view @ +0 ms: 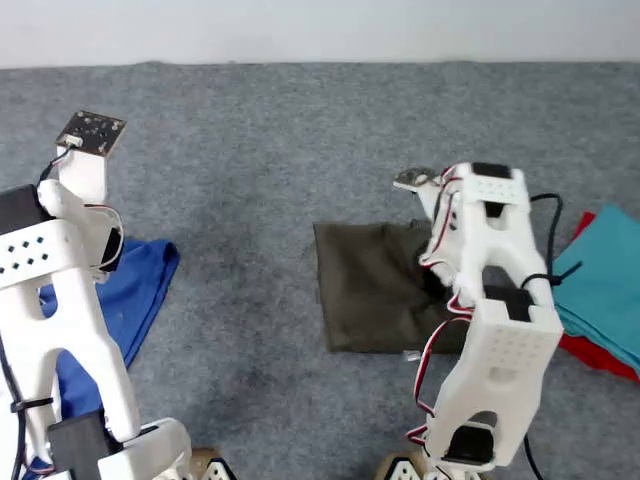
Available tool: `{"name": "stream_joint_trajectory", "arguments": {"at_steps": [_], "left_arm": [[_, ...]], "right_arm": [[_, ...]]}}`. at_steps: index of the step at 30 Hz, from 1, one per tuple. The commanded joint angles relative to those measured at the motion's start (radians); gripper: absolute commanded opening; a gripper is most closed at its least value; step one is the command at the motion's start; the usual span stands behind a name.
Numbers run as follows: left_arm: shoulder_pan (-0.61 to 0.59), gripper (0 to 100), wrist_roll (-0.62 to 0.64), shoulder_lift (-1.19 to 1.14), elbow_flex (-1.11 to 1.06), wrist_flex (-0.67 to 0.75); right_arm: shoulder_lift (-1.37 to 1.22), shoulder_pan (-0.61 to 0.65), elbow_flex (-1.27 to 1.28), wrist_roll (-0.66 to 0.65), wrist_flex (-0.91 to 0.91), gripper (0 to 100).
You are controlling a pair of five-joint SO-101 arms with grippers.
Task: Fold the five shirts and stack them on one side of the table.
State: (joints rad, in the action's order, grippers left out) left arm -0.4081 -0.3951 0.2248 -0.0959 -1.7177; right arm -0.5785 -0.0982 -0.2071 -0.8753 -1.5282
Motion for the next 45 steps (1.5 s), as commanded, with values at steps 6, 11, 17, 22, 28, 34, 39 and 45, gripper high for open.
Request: {"name": "stream_joint_trajectory", "arguments": {"at_steps": [6, 11, 17, 22, 28, 34, 39, 45], "left_arm": [[-0.003, 2, -0.003, 0.049, 0.010, -0.029], [-0.003, 2, -0.003, 0.049, 0.012, -0.034], [-0.002, 2, -0.003, 0.097, 0.005, -0.034], [-0.002, 2, -0.006, 0.124, 0.005, -0.034], [-0.002, 2, -0.006, 0.124, 0.005, -0.034], [-0.003, 2, -0.006, 0.124, 0.005, -0.034], [-0.003, 2, -0.008, 0.124, 0.005, -0.034], [-0.003, 2, -0.008, 0.126, 0.005, -0.034]], "right_arm": [[0.008, 0.021, -0.281, -0.365, 0.070, 1.0], [-0.012, 0.079, -0.282, -0.434, 0.156, 1.1], [-0.013, 0.076, -0.288, -0.367, 0.163, 18.4], [0.036, 0.068, -0.384, -0.087, 0.159, 23.8], [0.153, 0.077, -0.425, 0.325, 0.056, 24.0], [0.251, 0.107, -0.425, 0.652, -0.145, 24.0], [0.268, 0.156, -0.425, 0.867, -0.262, 24.0], [0.325, 0.163, -0.420, 1.132, -0.266, 24.0]]}}
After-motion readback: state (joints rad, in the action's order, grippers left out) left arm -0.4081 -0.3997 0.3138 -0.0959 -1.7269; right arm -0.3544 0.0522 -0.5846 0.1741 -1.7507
